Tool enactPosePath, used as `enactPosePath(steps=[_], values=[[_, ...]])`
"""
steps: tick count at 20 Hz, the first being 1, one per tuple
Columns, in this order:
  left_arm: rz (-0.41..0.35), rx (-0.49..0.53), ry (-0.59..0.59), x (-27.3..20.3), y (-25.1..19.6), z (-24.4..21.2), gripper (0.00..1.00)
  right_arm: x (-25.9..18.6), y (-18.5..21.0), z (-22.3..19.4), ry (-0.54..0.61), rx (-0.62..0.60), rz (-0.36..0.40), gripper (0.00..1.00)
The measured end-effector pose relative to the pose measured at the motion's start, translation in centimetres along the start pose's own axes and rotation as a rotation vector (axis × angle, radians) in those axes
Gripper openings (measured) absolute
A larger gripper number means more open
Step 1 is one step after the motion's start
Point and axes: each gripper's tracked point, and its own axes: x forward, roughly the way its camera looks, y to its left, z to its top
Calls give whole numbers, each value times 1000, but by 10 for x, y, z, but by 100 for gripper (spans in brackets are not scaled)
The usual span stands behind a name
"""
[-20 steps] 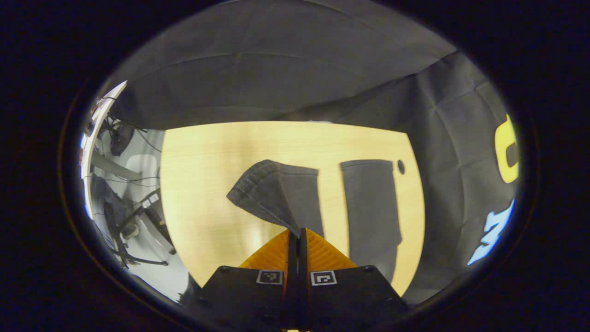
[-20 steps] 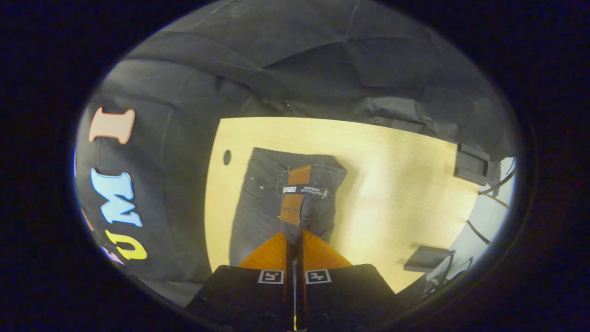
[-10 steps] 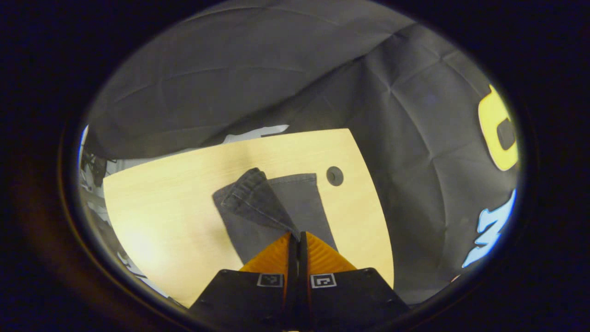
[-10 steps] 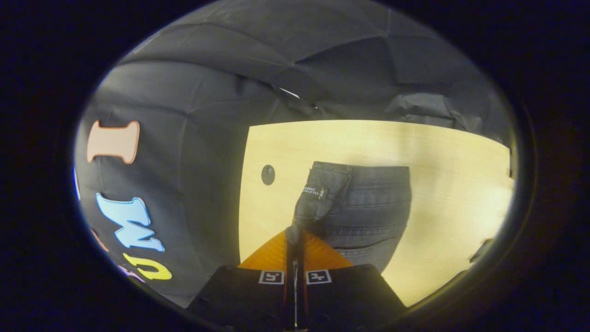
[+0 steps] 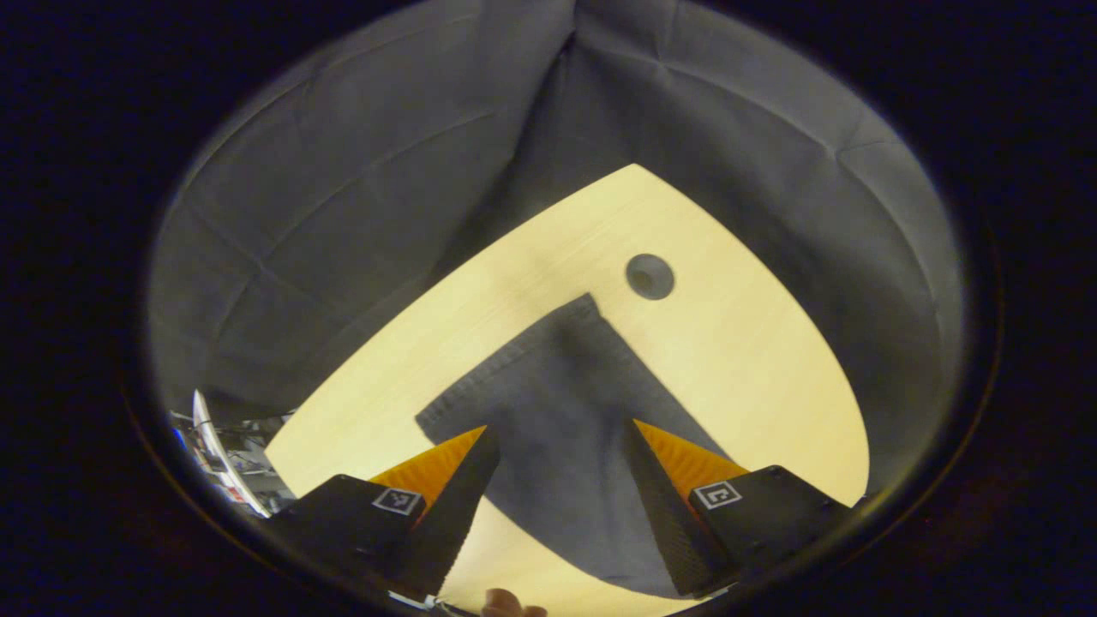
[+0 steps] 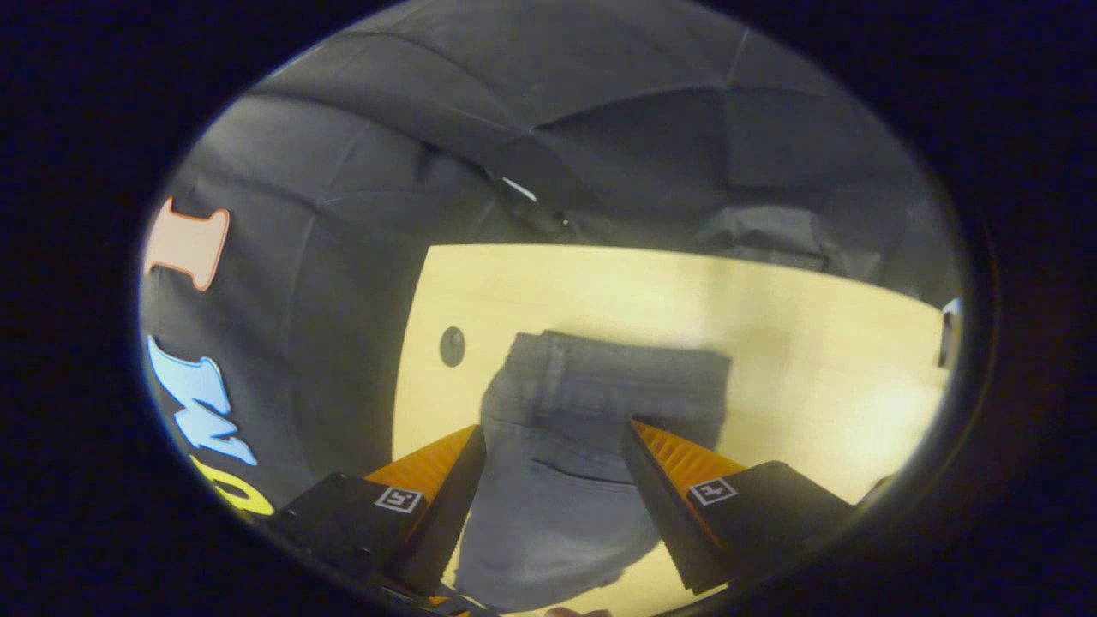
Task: Grasp the waist and the cuffs of the jeans and fold them to make the two legs overlap; first hold the waist and fold one-third of the jeans toward the cuffs, then hold the cuffs and fold the remaining one-third in the same direction to finish folding.
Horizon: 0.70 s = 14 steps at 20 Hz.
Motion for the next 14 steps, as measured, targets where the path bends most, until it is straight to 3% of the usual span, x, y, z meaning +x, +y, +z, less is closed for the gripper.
enactPosePath(steps=[3, 7, 9, 12, 13, 14], values=[[-38, -21, -10, -17, 15, 7, 99, -4, -41, 1, -2, -59, -124, 96], [-142, -70, -7, -39, 40, -4, 99, 29, -53, -28, 77, -21, -170, 96], [-165, -88, -8, -49, 63, -14, 99, 35, -57, -33, 55, -8, -182, 97], [-173, -108, -18, -61, 101, -34, 97, 40, -60, -28, 99, 55, -202, 88], [-174, -118, -17, -62, 112, -43, 96, 45, -55, -28, 111, 67, -159, 85], [-176, -128, -9, -63, 122, -55, 96, 49, -49, -31, 126, 105, -110, 69]])
